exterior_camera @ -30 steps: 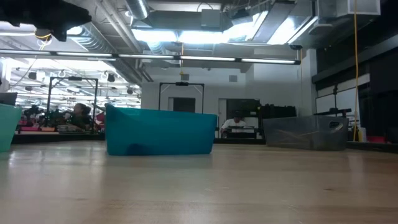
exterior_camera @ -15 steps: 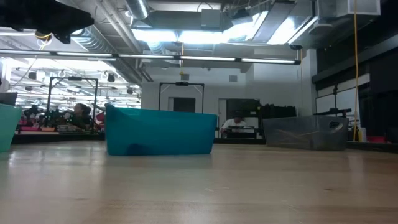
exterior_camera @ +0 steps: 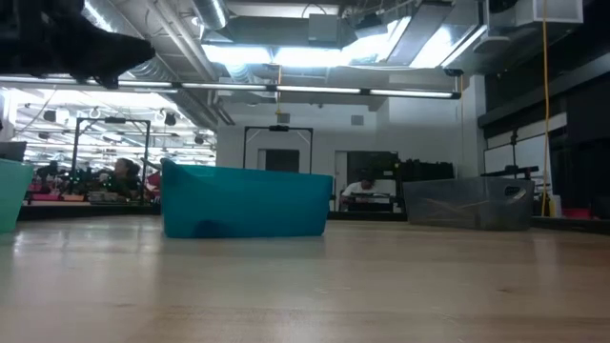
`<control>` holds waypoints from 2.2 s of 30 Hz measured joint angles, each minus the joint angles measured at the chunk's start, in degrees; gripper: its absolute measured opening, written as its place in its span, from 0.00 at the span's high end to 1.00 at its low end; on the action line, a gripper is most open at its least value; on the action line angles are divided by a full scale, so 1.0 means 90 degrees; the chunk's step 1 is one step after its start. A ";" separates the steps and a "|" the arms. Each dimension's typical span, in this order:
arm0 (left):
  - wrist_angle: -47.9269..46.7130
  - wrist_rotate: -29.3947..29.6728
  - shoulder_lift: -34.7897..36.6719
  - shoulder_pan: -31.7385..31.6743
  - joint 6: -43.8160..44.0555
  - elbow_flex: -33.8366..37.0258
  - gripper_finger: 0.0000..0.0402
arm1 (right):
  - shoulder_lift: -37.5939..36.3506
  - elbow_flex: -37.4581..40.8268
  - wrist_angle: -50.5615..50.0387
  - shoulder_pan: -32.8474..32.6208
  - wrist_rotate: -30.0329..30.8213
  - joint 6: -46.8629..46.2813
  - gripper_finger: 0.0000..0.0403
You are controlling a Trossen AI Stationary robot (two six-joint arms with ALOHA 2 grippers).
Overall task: Sort silverware by color (type)
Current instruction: Return to Home Position
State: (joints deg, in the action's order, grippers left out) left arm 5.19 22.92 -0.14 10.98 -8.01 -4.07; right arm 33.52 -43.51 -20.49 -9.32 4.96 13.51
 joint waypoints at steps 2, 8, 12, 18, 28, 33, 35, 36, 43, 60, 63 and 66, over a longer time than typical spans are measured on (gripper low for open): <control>0.0219 -0.0010 0.0000 -0.0030 -0.0009 0.0145 0.79 | -0.0160 0.0346 0.0331 0.0000 -0.0009 0.0000 0.81; 0.0602 -0.0215 0.0000 -0.0418 0.0020 0.0408 0.79 | -0.0377 0.0928 0.1135 0.0000 -0.0009 -0.0004 0.81; 0.0619 -0.0762 -0.0002 -0.0811 -0.0010 0.0408 0.79 | -0.0363 0.0992 0.1157 0.0000 -0.0009 -0.0018 0.81; 0.0040 -0.0850 0.0000 -0.1409 0.0373 0.0408 0.79 | -0.0364 0.0992 0.1166 0.0000 -0.0123 -0.0217 0.81; -0.0338 -0.1489 -0.0032 -0.1748 0.0661 0.0408 0.79 | -0.0364 0.1876 0.2122 -0.0002 -0.0419 -0.0497 0.81; -0.0338 -0.1486 -0.0032 -0.1763 0.0659 0.0408 0.79 | -0.0572 0.2320 0.2281 -0.0002 -0.0019 -0.0683 0.81; -0.0338 -0.1484 -0.0032 -0.1763 0.0659 0.0408 0.79 | -0.0772 0.2486 0.2288 -0.0002 0.0117 -0.0759 0.81; -0.0338 -0.1480 -0.0032 -0.1763 0.0657 0.0408 0.79 | -0.0894 0.2581 0.2276 -0.0002 0.0157 -0.0789 0.81; -0.0335 -0.1454 -0.0032 -0.1763 0.0491 0.0408 0.79 | -0.1753 0.3276 0.2748 -0.0002 0.0185 -0.1038 0.81; -0.0335 -0.1445 -0.0034 -0.1763 0.0498 0.0405 0.79 | -0.2843 0.4482 0.3343 -0.0001 0.0843 -0.1151 0.81; -0.0334 -0.1443 -0.0035 -0.1763 0.0498 0.0405 0.79 | -0.2889 0.4788 0.3696 -0.0002 0.0843 -0.1156 0.81; -0.0333 -0.1443 -0.0036 -0.1763 0.0498 0.0405 0.79 | -0.2895 0.4790 0.3630 -0.0002 0.0853 -0.1194 0.81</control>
State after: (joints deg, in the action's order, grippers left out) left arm 2.20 9.93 -0.47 -4.89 -3.53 -0.43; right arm 7.46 -0.40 12.18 -9.34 12.64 2.76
